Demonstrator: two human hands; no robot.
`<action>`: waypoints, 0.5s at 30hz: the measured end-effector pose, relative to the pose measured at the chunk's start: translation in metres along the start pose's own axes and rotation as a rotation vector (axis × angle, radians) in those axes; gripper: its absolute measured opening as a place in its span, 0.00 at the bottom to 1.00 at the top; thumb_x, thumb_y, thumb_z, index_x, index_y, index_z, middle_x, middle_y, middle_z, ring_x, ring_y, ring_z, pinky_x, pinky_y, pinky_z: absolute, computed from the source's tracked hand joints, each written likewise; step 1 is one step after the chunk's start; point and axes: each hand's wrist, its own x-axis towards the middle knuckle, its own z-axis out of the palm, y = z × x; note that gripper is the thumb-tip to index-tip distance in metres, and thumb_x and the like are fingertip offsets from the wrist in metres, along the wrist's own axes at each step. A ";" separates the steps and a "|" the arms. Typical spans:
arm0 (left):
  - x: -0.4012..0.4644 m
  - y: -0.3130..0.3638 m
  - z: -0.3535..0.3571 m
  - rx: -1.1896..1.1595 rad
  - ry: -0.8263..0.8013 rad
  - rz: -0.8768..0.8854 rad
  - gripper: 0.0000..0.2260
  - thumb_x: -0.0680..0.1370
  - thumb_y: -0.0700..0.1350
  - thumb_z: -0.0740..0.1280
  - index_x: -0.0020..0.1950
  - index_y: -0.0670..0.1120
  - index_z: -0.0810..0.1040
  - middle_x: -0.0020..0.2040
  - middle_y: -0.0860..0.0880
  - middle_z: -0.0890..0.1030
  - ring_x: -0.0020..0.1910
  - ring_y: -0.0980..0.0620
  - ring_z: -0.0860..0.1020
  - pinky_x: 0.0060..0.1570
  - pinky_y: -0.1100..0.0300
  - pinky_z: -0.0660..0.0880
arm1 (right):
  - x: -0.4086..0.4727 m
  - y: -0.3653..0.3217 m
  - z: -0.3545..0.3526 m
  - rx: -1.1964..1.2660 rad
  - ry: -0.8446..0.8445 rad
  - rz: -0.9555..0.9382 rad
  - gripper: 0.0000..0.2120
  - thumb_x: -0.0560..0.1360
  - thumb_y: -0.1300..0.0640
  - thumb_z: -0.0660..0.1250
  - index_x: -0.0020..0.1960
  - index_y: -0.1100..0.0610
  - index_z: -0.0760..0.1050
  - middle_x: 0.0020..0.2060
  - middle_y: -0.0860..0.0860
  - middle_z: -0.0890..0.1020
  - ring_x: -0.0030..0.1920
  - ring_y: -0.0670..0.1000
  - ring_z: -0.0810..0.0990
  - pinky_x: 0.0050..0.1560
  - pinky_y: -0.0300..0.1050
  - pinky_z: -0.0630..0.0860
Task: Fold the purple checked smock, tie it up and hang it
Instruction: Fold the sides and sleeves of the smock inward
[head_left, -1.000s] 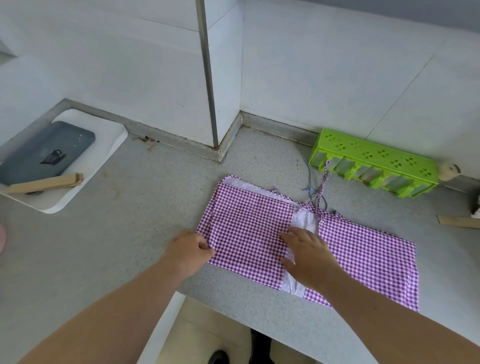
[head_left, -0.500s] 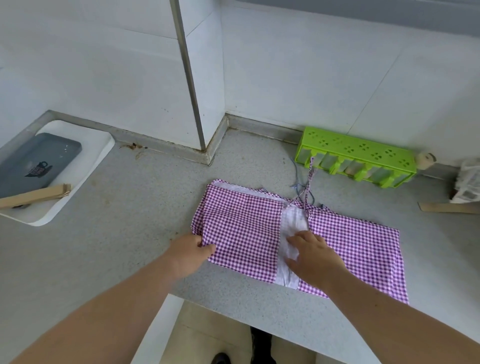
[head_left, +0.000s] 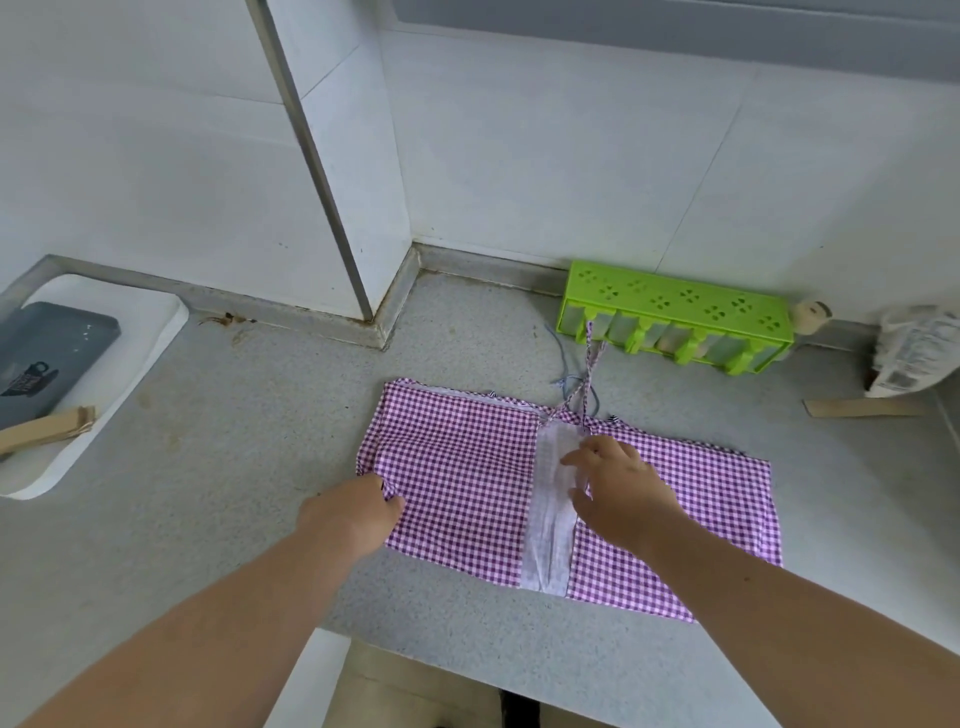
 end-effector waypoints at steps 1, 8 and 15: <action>0.002 0.000 0.001 0.007 0.020 -0.018 0.21 0.84 0.62 0.57 0.68 0.49 0.75 0.62 0.48 0.80 0.62 0.46 0.80 0.64 0.48 0.77 | 0.005 0.002 -0.002 -0.018 -0.016 -0.009 0.23 0.82 0.47 0.62 0.77 0.41 0.67 0.78 0.45 0.64 0.78 0.52 0.62 0.76 0.58 0.66; 0.007 0.017 -0.011 0.040 0.227 0.085 0.42 0.80 0.66 0.65 0.85 0.50 0.48 0.85 0.43 0.48 0.83 0.41 0.55 0.79 0.46 0.60 | 0.038 0.006 -0.007 -0.129 -0.042 -0.085 0.28 0.83 0.49 0.60 0.81 0.39 0.55 0.80 0.46 0.61 0.78 0.54 0.63 0.75 0.58 0.67; 0.012 0.046 -0.007 0.284 0.091 0.618 0.37 0.81 0.70 0.59 0.85 0.62 0.49 0.87 0.52 0.43 0.85 0.46 0.46 0.83 0.43 0.47 | 0.076 -0.003 -0.010 -0.075 -0.066 -0.046 0.25 0.84 0.50 0.59 0.80 0.40 0.58 0.75 0.49 0.68 0.71 0.57 0.74 0.65 0.59 0.77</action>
